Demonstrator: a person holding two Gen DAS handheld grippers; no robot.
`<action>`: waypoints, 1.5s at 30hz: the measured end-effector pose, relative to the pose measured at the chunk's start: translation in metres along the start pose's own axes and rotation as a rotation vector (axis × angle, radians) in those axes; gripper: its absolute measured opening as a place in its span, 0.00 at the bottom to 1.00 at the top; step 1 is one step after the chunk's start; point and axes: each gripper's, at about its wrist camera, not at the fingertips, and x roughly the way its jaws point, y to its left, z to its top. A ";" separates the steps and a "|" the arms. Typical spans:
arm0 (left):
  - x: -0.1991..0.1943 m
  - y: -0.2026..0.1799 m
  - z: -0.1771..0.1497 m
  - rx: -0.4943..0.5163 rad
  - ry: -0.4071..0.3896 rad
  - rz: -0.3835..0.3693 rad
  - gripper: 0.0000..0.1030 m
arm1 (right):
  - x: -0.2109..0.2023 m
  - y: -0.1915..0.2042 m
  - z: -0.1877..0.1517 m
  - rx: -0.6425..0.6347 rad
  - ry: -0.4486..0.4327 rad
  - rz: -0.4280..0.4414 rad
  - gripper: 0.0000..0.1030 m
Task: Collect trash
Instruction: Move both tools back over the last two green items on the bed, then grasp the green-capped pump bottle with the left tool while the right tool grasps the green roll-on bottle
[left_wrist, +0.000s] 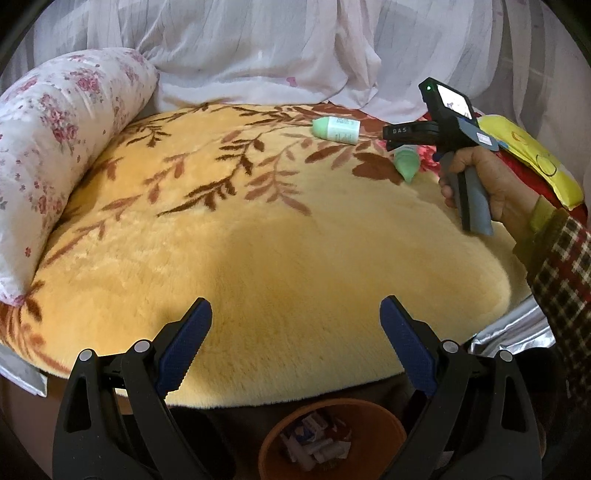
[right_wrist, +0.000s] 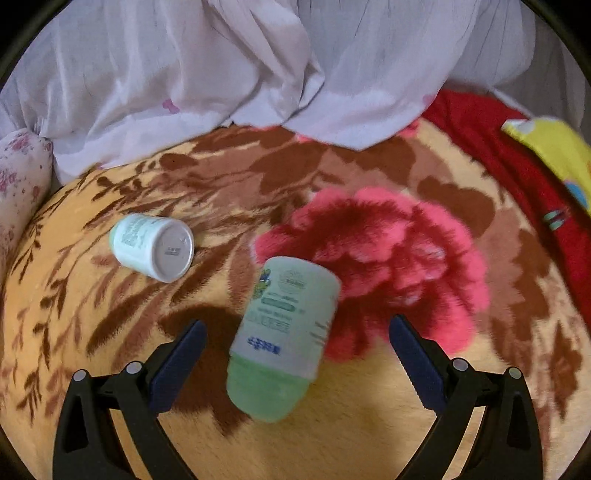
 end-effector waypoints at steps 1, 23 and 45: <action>0.002 0.000 0.002 -0.001 0.001 -0.002 0.87 | 0.004 0.001 -0.001 0.003 0.011 0.015 0.66; 0.125 -0.046 0.188 -0.215 0.029 -0.121 0.88 | -0.126 -0.042 -0.053 -0.059 -0.332 0.124 0.51; 0.286 -0.057 0.262 -0.618 0.173 0.243 0.74 | -0.135 -0.076 -0.059 -0.056 -0.371 0.128 0.47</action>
